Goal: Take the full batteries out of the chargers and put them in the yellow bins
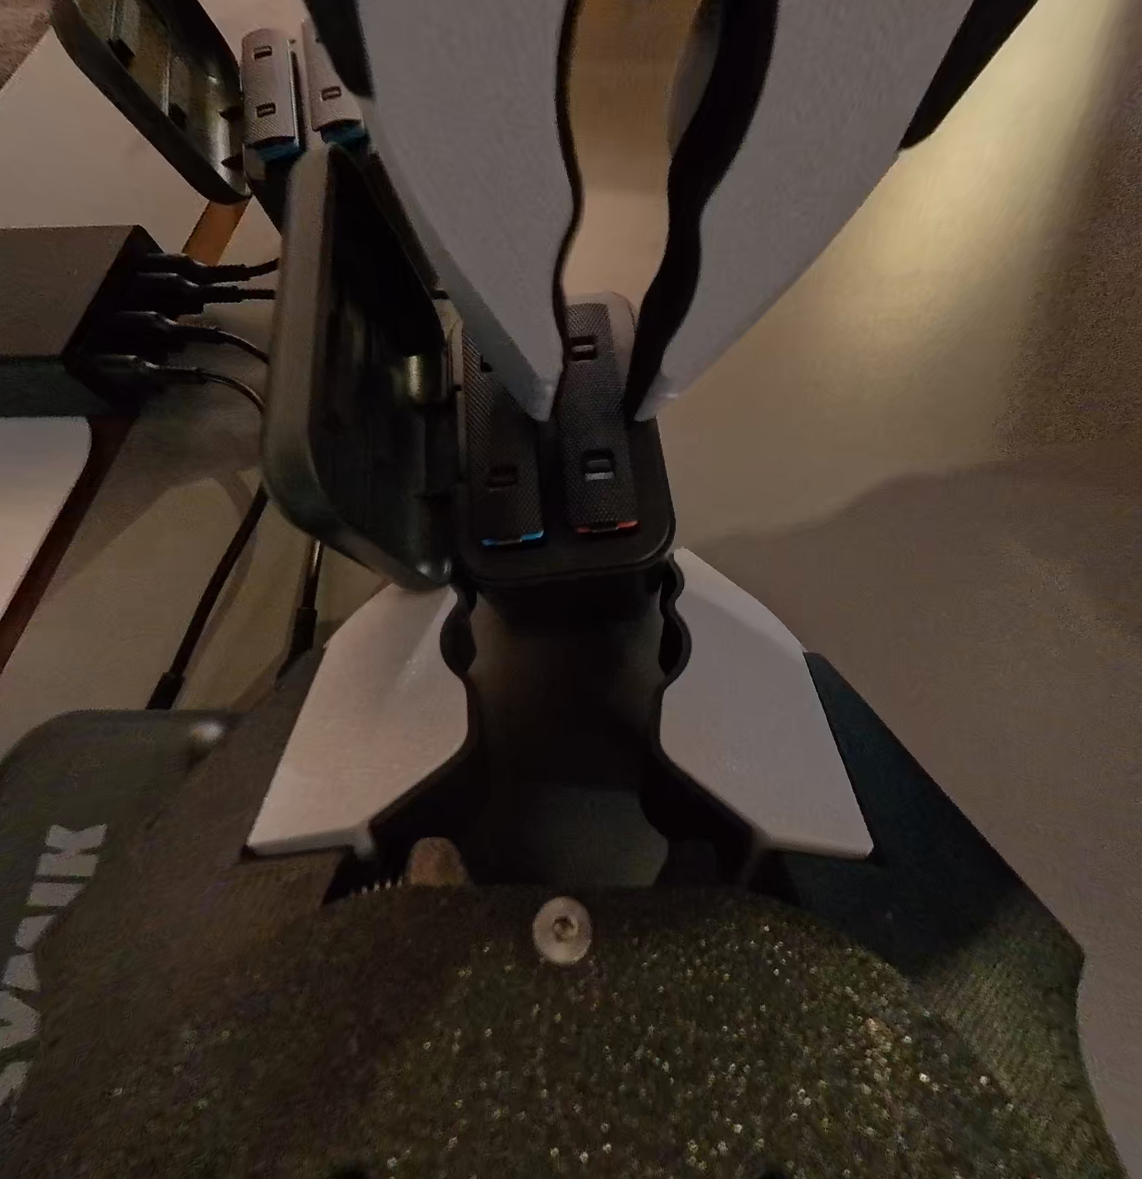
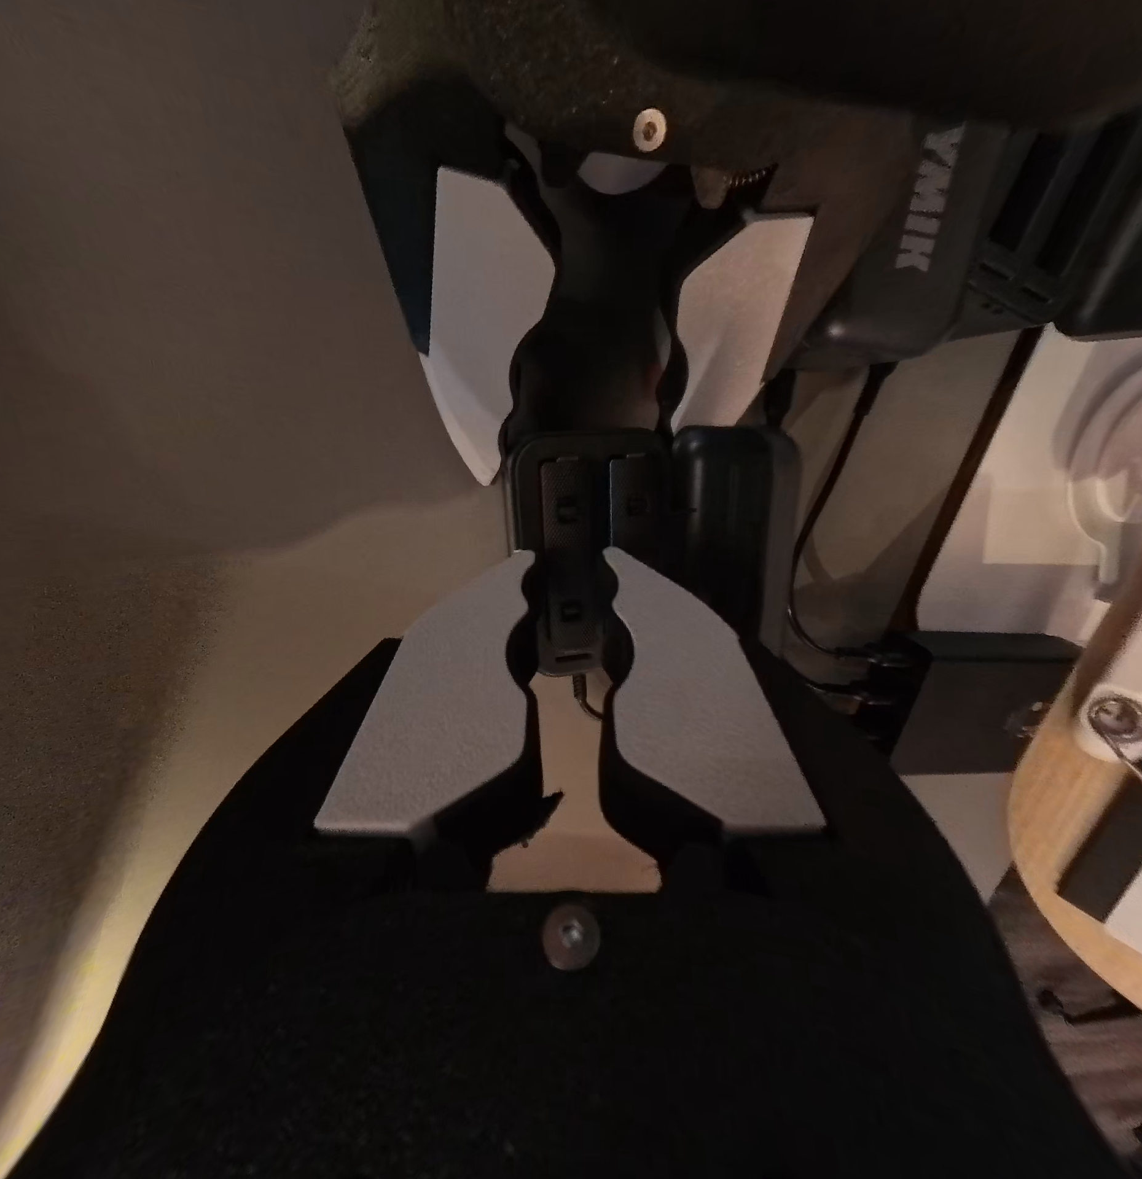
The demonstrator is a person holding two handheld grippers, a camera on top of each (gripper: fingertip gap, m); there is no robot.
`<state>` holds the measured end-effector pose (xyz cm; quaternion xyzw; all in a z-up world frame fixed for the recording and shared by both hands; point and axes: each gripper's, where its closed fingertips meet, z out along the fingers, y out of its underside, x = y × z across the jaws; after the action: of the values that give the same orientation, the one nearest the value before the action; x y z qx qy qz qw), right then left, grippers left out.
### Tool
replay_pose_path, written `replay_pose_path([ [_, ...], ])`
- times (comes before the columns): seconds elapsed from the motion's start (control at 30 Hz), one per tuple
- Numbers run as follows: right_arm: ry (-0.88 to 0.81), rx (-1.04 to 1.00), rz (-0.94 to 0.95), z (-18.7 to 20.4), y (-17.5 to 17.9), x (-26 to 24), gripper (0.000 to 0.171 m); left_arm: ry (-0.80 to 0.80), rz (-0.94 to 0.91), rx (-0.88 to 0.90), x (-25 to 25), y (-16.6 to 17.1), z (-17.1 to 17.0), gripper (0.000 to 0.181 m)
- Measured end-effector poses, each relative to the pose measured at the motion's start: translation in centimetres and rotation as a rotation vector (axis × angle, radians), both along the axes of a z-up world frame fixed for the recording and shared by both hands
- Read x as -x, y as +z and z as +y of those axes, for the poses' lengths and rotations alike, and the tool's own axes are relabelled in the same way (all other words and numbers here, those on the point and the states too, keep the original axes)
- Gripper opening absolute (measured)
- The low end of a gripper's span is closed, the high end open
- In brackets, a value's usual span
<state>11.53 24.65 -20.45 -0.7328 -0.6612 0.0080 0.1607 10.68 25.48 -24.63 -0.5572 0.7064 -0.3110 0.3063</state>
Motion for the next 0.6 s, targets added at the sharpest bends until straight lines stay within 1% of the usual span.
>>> replay_pose_path([
  [0.37,-0.012,0.060,-0.020,0.00,-0.12,0.06,0.014,0.004,0.000,-0.002,0.06,0.01,-0.03,0.057],
  [0.6,-0.004,0.048,-0.036,0.00,-0.12,0.08,0.013,0.041,0.000,0.024,-0.09,0.14,-0.04,0.056],
])
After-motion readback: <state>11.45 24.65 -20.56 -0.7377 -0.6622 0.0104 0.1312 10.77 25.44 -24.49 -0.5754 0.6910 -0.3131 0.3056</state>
